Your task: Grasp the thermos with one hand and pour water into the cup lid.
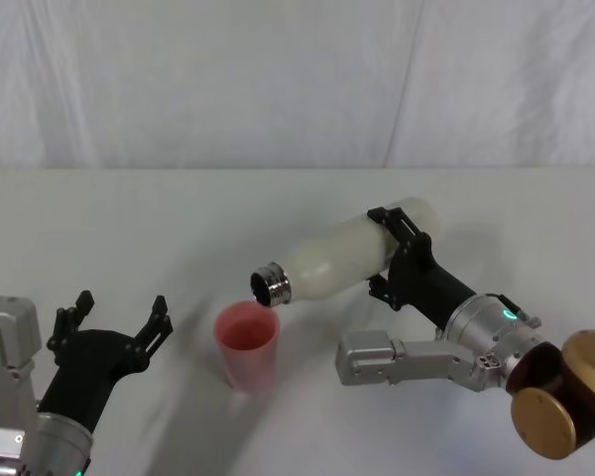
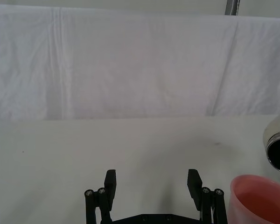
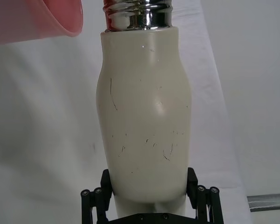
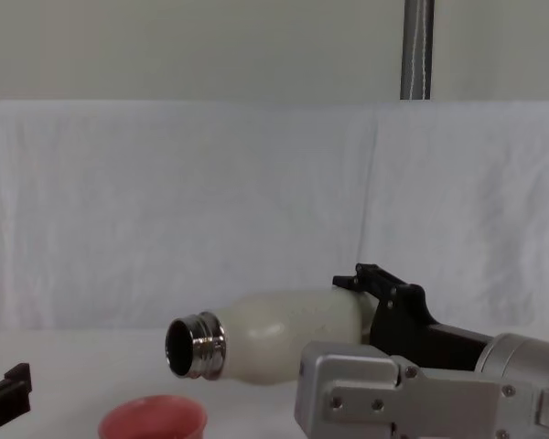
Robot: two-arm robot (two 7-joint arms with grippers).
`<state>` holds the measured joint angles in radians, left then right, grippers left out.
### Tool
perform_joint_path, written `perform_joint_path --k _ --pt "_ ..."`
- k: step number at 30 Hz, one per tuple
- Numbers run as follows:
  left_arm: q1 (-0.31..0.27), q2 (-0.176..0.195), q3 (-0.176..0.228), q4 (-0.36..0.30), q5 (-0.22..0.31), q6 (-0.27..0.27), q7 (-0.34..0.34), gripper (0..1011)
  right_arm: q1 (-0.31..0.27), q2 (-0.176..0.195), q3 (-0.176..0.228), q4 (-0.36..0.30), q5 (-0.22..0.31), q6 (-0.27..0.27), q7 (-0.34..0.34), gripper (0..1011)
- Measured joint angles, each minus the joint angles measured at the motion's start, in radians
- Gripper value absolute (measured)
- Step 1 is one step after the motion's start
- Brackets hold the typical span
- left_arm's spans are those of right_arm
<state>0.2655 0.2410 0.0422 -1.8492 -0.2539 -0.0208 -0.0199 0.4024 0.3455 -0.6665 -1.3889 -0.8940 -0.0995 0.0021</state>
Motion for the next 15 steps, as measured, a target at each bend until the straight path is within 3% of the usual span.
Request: perform_joint_path --k 15 --pt "0.0 0.0 0.0 0.0 0.0 0.0 0.0 1001 0.016 0.003 -0.018 0.007 -0.023 -0.003 -0.007 961"
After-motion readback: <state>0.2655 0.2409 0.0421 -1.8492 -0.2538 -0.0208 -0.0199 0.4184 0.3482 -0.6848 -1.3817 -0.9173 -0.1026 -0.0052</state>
